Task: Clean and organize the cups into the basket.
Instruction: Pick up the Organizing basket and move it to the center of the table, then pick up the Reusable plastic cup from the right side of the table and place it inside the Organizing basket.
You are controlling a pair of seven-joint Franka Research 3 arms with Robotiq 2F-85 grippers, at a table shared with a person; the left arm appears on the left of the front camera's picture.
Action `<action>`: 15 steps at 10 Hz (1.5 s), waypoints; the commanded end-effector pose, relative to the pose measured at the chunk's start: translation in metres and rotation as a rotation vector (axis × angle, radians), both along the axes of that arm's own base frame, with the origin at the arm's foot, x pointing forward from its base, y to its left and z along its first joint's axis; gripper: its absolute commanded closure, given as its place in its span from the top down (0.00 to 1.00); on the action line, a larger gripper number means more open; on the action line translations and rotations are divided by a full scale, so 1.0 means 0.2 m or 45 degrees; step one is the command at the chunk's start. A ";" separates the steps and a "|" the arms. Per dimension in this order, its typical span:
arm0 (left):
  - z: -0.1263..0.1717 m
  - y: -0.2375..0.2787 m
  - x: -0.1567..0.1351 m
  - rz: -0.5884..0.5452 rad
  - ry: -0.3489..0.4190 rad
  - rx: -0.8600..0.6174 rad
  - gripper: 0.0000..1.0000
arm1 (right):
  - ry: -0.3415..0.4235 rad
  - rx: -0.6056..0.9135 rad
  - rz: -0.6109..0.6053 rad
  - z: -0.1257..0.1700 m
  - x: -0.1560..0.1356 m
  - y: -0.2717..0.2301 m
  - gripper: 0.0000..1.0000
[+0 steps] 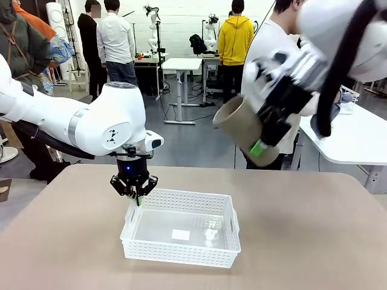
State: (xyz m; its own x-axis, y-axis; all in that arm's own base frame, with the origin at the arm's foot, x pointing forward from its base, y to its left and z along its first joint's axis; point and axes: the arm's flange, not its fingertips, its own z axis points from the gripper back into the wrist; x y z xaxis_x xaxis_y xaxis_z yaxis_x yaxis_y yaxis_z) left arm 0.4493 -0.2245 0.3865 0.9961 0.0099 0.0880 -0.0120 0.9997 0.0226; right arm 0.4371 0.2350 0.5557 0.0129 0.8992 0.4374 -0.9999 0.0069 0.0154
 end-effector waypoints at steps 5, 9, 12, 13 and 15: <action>0.00 -0.01 0.00 -0.001 -0.003 0.001 0.00 | 0.162 -0.279 0.192 -0.30 -0.06 0.46 0.81; 0.00 -0.01 0.00 -0.001 -0.003 0.001 0.00 | 0.150 -0.241 0.183 -0.32 -0.08 0.44 0.81; 0.00 -0.01 0.00 -0.001 -0.003 0.001 0.00 | 0.158 -0.242 0.189 -0.33 -0.08 0.45 0.81; 0.00 -0.01 0.00 -0.001 -0.003 0.001 0.00 | 0.125 -0.286 0.228 -0.37 -0.10 0.50 0.81; 0.00 -0.01 0.00 -0.001 -0.003 0.001 0.00 | 0.139 -0.365 0.245 -0.44 -0.14 0.63 0.81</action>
